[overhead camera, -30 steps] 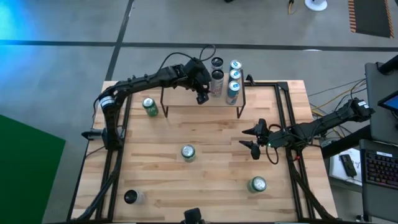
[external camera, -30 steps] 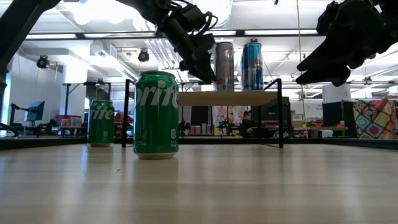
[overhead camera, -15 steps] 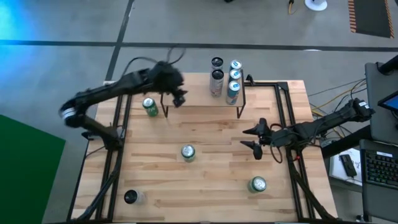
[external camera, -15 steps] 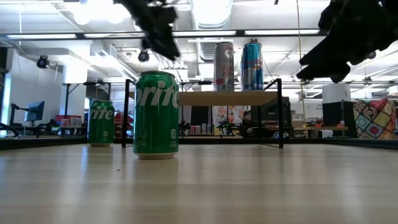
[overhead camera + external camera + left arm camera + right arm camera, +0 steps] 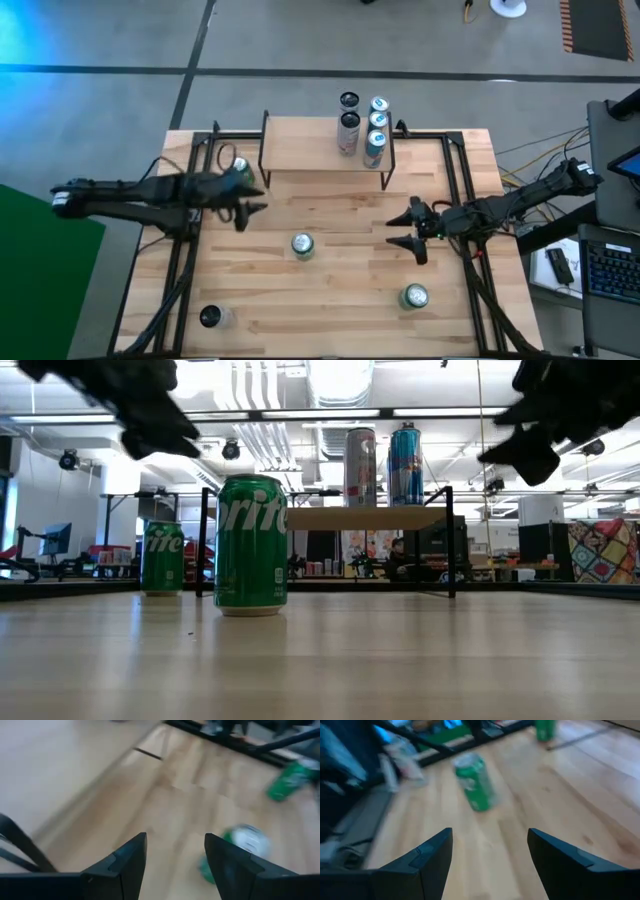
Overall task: Sort soda cans
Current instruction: Put the white-pink soda can on the shelf and align it with other white-pink soda cans
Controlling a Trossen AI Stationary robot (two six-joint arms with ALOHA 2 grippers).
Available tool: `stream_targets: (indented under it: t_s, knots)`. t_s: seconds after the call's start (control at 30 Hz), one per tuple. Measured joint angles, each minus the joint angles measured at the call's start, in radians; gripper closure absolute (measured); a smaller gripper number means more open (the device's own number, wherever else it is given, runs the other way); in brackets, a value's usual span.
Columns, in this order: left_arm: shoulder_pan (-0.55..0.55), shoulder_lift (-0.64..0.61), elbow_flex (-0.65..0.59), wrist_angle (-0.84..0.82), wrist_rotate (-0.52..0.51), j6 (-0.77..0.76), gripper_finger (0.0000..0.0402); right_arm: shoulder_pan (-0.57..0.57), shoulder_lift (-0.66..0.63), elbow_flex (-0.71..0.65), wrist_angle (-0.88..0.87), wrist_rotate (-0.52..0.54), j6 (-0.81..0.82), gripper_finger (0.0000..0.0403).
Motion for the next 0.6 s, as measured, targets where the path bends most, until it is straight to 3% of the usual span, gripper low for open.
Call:
stream_targets:
  t_s: [0.17, 0.33, 0.43, 0.6]
  knots:
    - [-0.17, -0.092, -0.041, -0.054, -0.043, -0.102, 0.0216, 0.0, 0.001, 0.012, 0.053, -0.013, -0.027, 0.0156]
    - [-0.378, -0.111, -0.072, -0.1, 0.03, -0.307, 0.0216, 0.0, 0.002, 0.026, 0.053, -0.014, -0.051, 0.0156]
    - [-0.513, -0.083, -0.087, -0.086, -0.059, -0.421, 0.0216, 0.0, 0.005, 0.026, 0.053, -0.007, -0.08, 0.0156]
    - [-0.687, 0.019, -0.095, -0.091, -0.296, -0.503, 0.0218, 0.0, 0.028, 0.024, 0.054, 0.096, -0.126, 0.0156]
